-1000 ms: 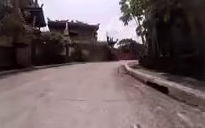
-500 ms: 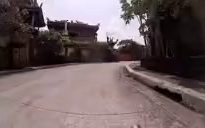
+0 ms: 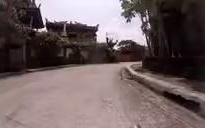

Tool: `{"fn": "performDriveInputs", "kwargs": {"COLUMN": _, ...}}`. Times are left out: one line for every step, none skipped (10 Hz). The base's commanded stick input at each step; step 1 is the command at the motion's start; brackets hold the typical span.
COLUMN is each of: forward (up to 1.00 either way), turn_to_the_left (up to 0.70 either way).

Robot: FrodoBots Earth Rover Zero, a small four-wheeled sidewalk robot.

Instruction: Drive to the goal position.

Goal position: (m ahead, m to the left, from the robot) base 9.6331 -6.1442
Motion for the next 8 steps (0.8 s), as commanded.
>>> {"fn": "performDriveInputs", "kwargs": {"forward": 0.7, "turn_to_the_left": 0.0}}
{"fn": "performDriveInputs", "kwargs": {"forward": 0.7, "turn_to_the_left": 0.0}}
{"fn": "performDriveInputs", "kwargs": {"forward": 0.7, "turn_to_the_left": 0.0}}
{"fn": "performDriveInputs", "kwargs": {"forward": 0.7, "turn_to_the_left": 0.0}}
{"fn": "performDriveInputs", "kwargs": {"forward": 0.7, "turn_to_the_left": 0.0}}
{"fn": "performDriveInputs", "kwargs": {"forward": 0.7, "turn_to_the_left": 0.0}}
{"fn": "performDriveInputs", "kwargs": {"forward": 0.7, "turn_to_the_left": 0.0}}
{"fn": "performDriveInputs", "kwargs": {"forward": 0.7, "turn_to_the_left": 0.0}}
